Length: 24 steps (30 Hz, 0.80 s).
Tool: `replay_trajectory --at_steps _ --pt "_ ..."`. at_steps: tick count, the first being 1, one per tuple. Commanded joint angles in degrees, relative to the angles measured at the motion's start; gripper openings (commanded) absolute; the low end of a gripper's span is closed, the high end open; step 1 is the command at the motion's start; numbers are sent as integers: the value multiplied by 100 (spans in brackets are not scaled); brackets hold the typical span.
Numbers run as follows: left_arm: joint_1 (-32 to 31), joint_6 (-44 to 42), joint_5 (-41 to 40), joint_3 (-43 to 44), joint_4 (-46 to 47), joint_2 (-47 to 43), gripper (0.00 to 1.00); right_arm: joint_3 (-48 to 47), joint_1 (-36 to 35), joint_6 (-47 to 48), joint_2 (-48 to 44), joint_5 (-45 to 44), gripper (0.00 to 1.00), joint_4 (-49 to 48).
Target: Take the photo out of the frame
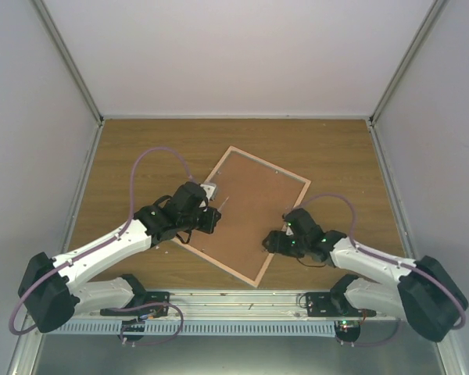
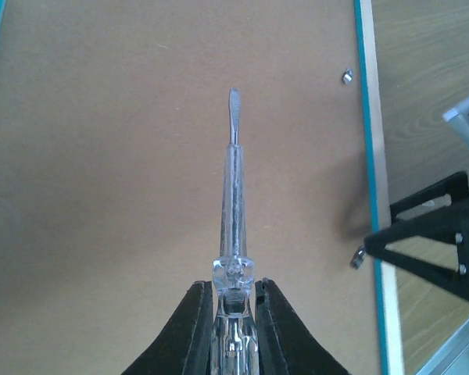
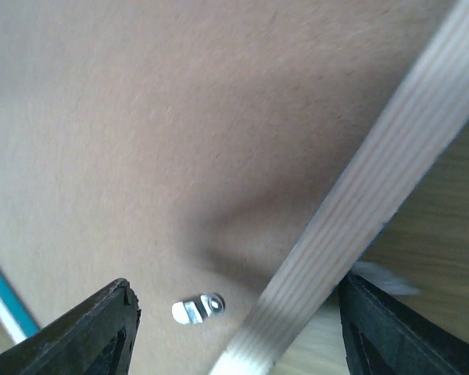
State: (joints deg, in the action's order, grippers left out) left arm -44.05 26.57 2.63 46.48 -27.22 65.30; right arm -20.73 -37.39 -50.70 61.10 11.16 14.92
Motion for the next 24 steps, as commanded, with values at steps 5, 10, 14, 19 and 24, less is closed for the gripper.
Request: replay_trajectory --at_steps 5,10,14,19,24 --pt "162 -13 -128 30 186 -81 0 -1096 -1119 -97 1643 350 76 -997" --pt "431 -76 -118 29 125 -137 0 -2133 -1428 502 2762 500 81 -1059" --pt "646 -153 -50 32 134 -199 0 -2688 -1372 1146 3032 293 83 -578" --pt "883 -208 44 4 219 -168 0 -2938 -839 2019 2886 253 83 -24" --pt "1028 -267 103 -28 310 -134 0 -2958 177 3074 2471 376 85 74"
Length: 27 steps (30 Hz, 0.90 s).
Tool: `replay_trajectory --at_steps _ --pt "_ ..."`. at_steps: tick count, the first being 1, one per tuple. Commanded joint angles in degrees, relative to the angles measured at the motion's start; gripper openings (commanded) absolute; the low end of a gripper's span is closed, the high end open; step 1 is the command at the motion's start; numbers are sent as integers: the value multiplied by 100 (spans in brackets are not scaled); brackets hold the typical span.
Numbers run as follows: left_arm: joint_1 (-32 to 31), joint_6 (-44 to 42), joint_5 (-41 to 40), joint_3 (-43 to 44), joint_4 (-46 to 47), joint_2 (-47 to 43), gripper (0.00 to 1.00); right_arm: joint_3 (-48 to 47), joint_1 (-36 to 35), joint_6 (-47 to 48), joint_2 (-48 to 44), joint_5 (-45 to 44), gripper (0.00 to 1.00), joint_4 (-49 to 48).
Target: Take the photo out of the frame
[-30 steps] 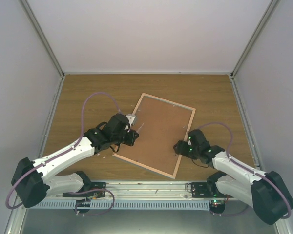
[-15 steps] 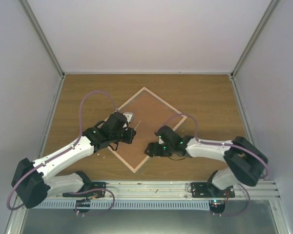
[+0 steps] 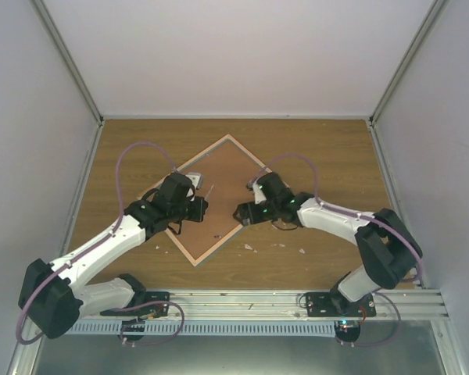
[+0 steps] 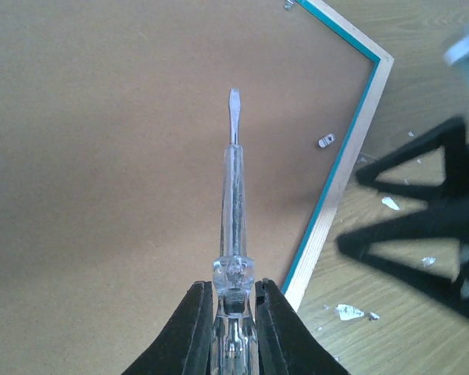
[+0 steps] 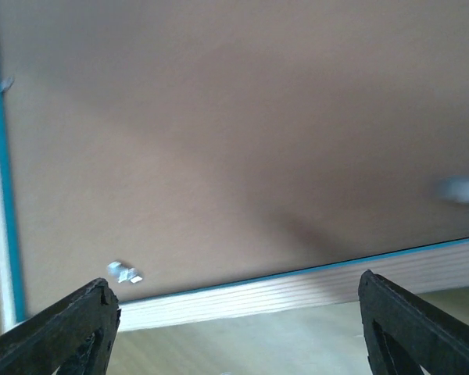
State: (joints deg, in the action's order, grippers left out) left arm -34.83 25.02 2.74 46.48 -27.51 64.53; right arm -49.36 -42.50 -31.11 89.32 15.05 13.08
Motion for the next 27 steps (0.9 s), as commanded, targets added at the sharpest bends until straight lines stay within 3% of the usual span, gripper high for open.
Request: replay_trajectory --at_steps 1,5,10,22,27 --pt "114 -136 113 -21 351 -30 0 -149 920 1302 -352 -18 85 271" --pt "117 -286 269 20 429 132 0 -465 1881 1928 -109 -110 85 231" --pt "117 -411 412 78 524 358 0 -934 2562 2396 644 -3 84 -56" --pt "99 -583 750 184 709 909 0 -2098 2755 3039 2198 223 71 54" --pt "58 -594 805 213 706 972 0 -2251 2761 3036 2539 115 60 10"
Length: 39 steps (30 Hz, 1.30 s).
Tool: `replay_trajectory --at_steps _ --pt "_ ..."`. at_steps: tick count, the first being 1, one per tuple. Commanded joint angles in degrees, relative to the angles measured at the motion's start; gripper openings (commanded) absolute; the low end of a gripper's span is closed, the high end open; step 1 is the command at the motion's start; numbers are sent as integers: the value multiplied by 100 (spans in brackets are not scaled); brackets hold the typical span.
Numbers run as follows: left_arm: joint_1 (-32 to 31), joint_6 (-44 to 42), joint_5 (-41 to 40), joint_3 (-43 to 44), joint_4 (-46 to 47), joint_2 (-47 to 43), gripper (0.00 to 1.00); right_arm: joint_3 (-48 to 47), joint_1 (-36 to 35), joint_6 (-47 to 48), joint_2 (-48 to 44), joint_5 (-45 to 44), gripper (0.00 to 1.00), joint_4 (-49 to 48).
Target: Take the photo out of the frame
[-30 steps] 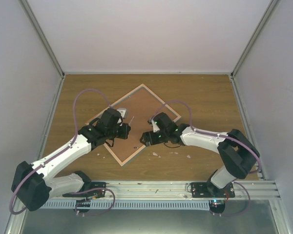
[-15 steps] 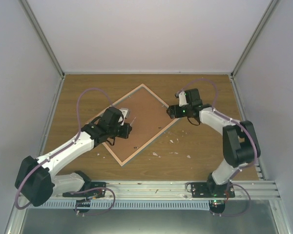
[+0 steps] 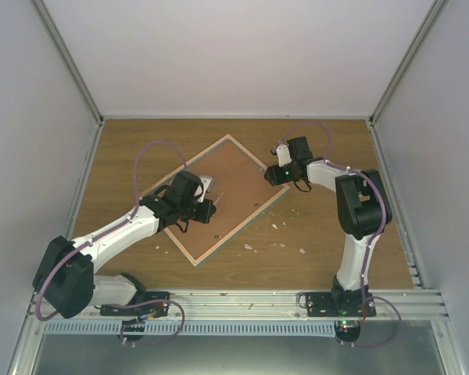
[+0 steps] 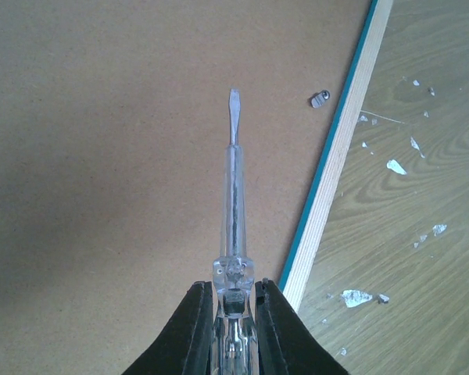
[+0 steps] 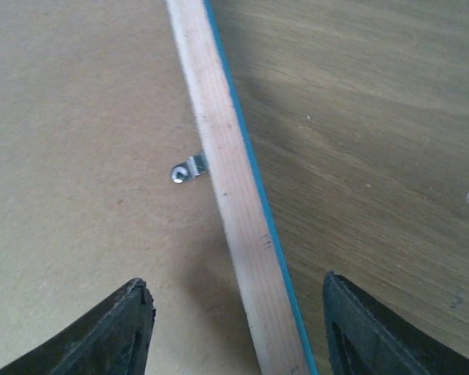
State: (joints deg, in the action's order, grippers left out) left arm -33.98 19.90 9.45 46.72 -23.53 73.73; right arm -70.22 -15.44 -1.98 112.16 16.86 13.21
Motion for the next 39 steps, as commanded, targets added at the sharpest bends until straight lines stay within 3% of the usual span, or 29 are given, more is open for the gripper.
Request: replay_trajectory --at_steps 1,6,23,30,39 --pt "-44 -78 143 188 315 61 0 -168 54 119 289 -87 57 -11" --pt "-192 -35 156 195 328 134 0 97 51 -1 190 -264 42 -62" --pt "-1205 150 -192 615 298 699 0 2759 12 -1581 -1797 -696 12 -373" --pt "-1511 164 -208 879 349 1164 0 3894 -460 -2464 -2942 -819 13 -382" --pt "-1766 -50 -144 1277 393 1812 0 4611 -1137 -2992 -3862 -902 27 -479"
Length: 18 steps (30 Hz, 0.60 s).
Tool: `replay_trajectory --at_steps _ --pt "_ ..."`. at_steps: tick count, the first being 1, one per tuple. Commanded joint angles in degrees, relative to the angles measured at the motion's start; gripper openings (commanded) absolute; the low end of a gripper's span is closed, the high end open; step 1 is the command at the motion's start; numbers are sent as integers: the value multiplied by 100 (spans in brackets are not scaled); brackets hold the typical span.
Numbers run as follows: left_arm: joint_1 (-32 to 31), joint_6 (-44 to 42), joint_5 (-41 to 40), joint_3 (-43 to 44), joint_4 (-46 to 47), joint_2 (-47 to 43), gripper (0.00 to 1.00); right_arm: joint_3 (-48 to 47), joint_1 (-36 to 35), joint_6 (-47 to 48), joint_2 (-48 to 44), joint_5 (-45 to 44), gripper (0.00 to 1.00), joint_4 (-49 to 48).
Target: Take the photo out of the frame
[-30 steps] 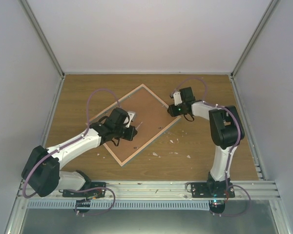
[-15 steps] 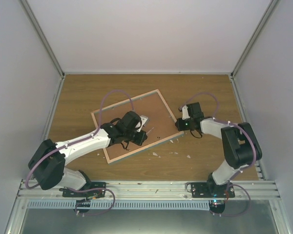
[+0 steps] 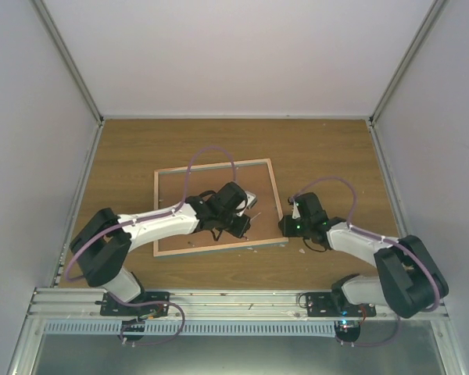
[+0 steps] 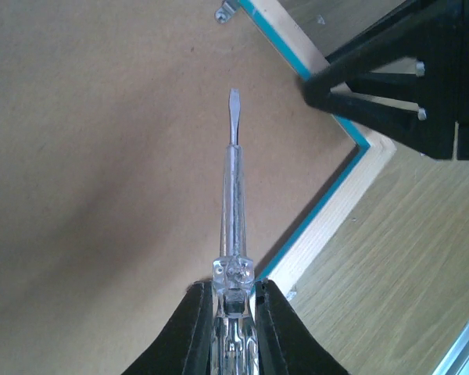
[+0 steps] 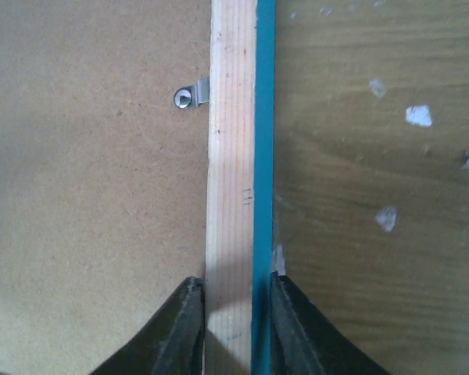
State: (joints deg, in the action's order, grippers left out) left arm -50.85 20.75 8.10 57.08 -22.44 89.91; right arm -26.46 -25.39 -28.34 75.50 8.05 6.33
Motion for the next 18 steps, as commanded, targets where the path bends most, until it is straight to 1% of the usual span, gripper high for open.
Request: replay_trajectory --at_steps 1,2,6,11,18 --pt "-82 -149 -10 272 276 247 0 219 -142 -338 -240 -82 30 198" --pt "-83 -162 8 307 279 285 0 189 -142 -297 -260 -137 32 186" --pt "-100 -289 75 422 330 437 0 12 -145 -219 -194 -300 35 53" --pt "-101 -457 86 614 337 705 0 -173 -135 -67 30 -424 35 -74" --pt "-101 -602 76 1094 228 1241 0 -284 -137 11 381 -414 34 -368"
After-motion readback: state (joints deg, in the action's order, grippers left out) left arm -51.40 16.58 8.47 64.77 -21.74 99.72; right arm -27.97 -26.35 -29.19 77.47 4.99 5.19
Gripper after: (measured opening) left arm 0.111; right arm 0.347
